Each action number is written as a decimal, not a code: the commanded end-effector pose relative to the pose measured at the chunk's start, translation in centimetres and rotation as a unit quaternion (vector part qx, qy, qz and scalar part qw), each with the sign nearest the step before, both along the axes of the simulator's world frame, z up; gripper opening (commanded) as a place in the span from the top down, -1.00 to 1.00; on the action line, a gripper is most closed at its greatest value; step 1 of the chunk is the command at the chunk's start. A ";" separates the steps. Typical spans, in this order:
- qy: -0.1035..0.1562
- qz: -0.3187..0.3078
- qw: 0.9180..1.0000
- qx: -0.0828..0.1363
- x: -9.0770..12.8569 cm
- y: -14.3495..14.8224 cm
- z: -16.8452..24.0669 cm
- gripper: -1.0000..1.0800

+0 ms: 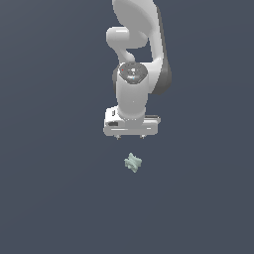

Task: Pick up the object and move it to a goal position.

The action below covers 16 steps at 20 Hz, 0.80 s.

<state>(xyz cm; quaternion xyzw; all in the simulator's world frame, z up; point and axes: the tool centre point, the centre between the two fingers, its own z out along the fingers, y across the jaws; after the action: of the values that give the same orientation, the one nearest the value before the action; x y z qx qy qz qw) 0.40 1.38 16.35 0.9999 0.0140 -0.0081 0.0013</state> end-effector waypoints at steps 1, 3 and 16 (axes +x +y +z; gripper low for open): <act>0.000 0.000 1.000 0.000 0.0 0.0 0.0 -0.92; 0.001 0.001 1.000 0.000 0.0 0.0 -0.1 -0.92; 0.013 0.009 1.000 -0.002 -0.5 -0.2 -0.6 -0.92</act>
<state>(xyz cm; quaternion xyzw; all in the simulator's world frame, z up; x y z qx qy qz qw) -0.17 1.20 15.71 0.9995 0.0222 -0.0211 0.0030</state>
